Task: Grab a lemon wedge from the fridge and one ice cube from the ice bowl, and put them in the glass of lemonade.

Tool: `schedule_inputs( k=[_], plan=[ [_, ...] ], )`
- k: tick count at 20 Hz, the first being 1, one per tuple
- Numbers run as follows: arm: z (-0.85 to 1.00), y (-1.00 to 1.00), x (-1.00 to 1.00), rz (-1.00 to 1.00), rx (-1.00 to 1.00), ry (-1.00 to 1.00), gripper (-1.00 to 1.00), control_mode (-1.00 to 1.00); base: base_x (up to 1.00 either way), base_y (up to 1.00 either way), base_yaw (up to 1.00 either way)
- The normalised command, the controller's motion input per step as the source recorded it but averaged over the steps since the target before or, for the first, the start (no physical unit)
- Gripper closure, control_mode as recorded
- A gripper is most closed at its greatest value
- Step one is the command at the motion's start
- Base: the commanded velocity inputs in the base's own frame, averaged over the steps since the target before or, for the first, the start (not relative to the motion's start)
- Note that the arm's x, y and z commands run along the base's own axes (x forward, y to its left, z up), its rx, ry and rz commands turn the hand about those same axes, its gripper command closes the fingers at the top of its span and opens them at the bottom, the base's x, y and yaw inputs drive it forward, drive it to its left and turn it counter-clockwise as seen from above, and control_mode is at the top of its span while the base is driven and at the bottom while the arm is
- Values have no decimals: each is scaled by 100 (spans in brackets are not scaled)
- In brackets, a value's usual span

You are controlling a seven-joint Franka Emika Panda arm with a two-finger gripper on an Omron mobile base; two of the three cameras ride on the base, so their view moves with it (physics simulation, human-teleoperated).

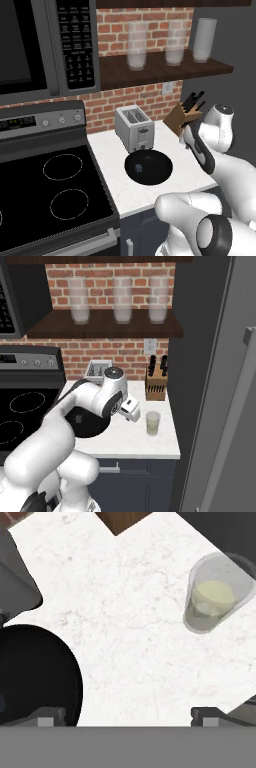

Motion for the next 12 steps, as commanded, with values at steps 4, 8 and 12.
schedule_inputs(
  k=[4,8,12],
  plan=[
    [38,58,-13,28,0,22,-100,-100,0,0,0],
    [62,73,-10,24,-10,18,-100,-100,0,0,0],
    [46,39,-28,20,-3,8,-100,-100,0,0,0]
  ],
)
